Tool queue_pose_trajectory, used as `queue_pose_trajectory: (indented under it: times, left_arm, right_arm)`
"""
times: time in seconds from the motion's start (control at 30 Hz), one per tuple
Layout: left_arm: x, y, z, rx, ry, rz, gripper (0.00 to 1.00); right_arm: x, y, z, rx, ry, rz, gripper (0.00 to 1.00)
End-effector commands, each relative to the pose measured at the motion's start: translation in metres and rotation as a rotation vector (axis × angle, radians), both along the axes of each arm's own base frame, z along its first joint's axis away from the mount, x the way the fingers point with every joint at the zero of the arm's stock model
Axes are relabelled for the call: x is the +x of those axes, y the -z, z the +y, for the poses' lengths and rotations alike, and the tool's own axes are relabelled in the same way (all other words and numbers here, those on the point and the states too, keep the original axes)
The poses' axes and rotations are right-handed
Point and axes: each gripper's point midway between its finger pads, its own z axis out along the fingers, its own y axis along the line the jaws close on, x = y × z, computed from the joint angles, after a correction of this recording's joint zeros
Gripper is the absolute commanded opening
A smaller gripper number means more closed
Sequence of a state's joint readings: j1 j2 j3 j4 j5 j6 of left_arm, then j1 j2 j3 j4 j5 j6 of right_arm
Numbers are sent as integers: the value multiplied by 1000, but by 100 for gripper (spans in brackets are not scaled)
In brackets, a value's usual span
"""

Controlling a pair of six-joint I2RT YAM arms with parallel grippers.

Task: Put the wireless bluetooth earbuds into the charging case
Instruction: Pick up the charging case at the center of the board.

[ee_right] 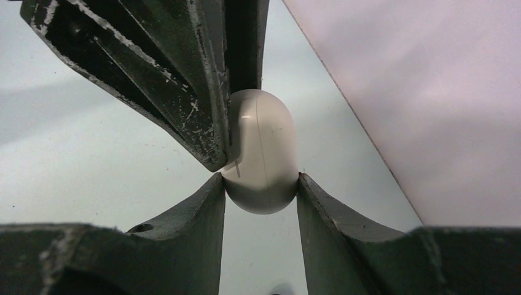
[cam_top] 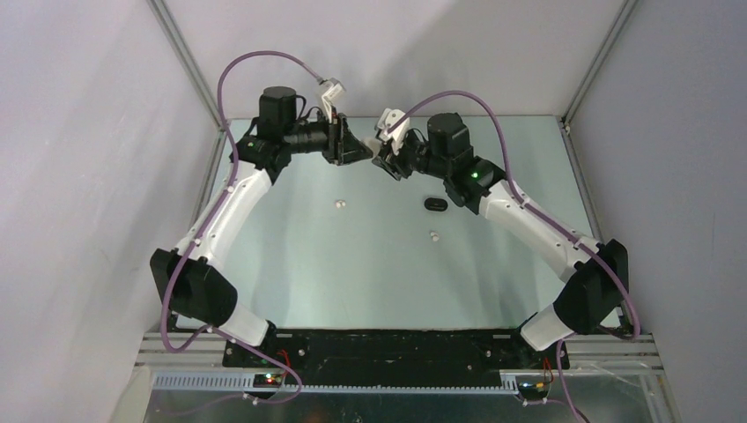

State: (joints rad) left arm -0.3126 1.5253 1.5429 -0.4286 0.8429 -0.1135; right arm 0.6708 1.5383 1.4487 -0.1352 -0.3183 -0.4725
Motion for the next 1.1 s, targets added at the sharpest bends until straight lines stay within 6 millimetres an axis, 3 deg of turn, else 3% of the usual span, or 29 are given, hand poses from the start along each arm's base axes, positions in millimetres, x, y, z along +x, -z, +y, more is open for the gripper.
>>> queue_pose_trajectory:
  times: [0.0, 0.23, 0.4, 0.47, 0.53, 0.57, 0.6, 0.63, 0.67, 0.7, 0.73, 0.77, 0.8, 0.9, 1.07]
  left_arm:
    - [-4, -23, -9, -31, 47, -65, 42]
    - [-1, -22, -12, -30, 54, -64, 40]
    - [-2, -22, -13, -30, 65, -70, 20]
    - [-3, -22, -13, -30, 73, -76, 10]
    - [-3, -23, -13, -28, 84, -92, 2]
    - [-3, -24, -12, -25, 93, -110, 1]
    - [-5, -25, -11, -29, 107, -118, 0]
    - [-5, -23, -9, -27, 125, -134, 0]
    - [-7, -24, -8, -29, 131, -140, 0]
    - [-8, -21, -4, -22, 156, -173, 0]
    - [-11, -23, -2, -23, 171, -194, 0]
    - [-16, -22, 0, -22, 203, -234, 0]
    - [-18, -22, 2, -20, 215, -255, 0]
    - [-26, -22, 7, -6, 262, -358, 0]
    - [-29, -21, 12, 17, 285, -450, 0]
  right_arm:
    - [-10, -32, -3, 50, -1, -86, 13]
    - [-11, -35, -2, 57, -3, -95, 13]
    - [-9, -34, -1, 58, 3, -93, 13]
    - [-7, -32, -3, 64, 10, -77, 20]
    - [-10, -33, -6, 77, -22, -39, 40]
    - [-17, -28, -6, 74, -71, 6, 54]
    - [-14, -31, -13, 98, -67, 45, 61]
    - [-24, -34, -13, 121, -122, 109, 72]
    - [-20, -25, -24, 113, -115, 177, 75]
    - [-28, -36, -24, 137, -175, 210, 79]
    - [-25, -25, -34, 122, -172, 284, 80]
    - [-32, -35, -34, 136, -233, 302, 81]
    - [-30, -27, -42, 131, -236, 356, 81]
    - [-42, -31, -50, 155, -332, 385, 81]
    - [-47, -31, -44, 166, -389, 378, 80]
